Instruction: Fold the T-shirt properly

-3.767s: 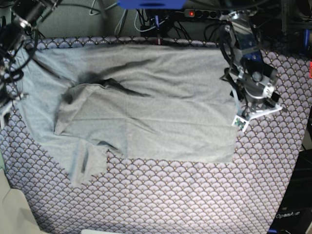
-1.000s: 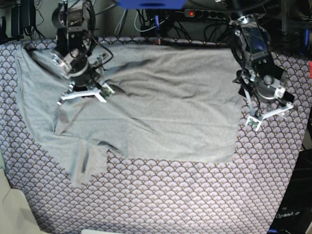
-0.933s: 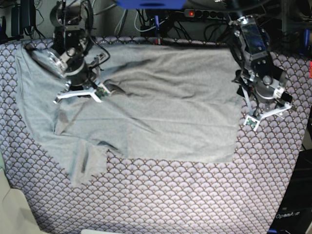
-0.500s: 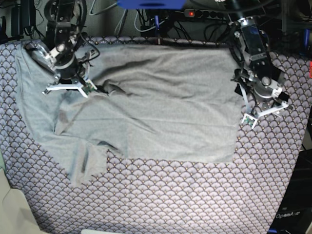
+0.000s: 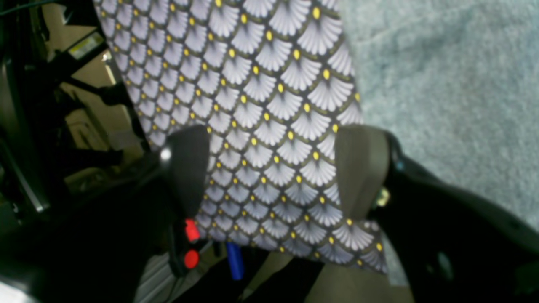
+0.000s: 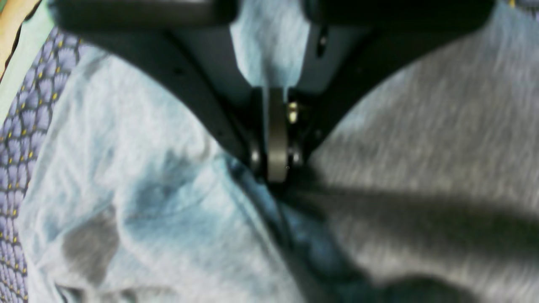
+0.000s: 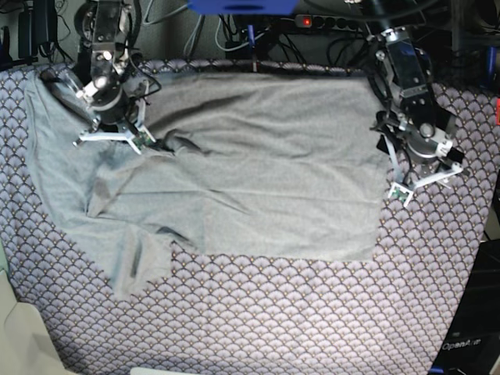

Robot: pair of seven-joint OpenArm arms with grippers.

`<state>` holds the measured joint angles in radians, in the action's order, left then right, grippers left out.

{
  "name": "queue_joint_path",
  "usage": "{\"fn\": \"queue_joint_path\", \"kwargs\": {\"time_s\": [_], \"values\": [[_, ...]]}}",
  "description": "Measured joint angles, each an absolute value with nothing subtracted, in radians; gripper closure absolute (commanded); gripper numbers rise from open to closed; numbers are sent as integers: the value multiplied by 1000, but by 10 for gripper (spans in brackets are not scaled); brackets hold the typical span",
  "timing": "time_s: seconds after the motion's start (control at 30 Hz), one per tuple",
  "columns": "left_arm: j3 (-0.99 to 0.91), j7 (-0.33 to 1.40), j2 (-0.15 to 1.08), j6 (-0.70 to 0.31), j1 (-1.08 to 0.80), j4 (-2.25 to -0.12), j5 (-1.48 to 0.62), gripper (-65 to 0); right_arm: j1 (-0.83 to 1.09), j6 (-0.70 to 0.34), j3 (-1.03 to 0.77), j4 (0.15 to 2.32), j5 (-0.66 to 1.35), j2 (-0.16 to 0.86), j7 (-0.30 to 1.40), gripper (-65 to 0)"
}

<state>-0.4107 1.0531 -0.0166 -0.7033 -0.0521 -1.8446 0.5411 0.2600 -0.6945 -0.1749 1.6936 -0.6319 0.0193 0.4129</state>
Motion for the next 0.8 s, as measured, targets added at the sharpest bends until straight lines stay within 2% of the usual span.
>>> {"fn": "queue_joint_path", "kwargs": {"time_s": [0.3,0.47,0.67,0.8], "values": [[-411,1050,-14,-703,-52,-1845,550,-449,119,-702,-157,1639,-644,49,401,0],[-411,1049,-14,-704,-53,-1845,552,-449,38,-702,-96,1610,-727,64,399,0],[-411,1049,-15,-703,-52,-1845,551,-449,23,-702,-6,1612,-735,57,395,0],[-412,1057,-19,-704,-21,-1842,549,-449,6,-710,-56,1611,-728,73,394,0]]}}
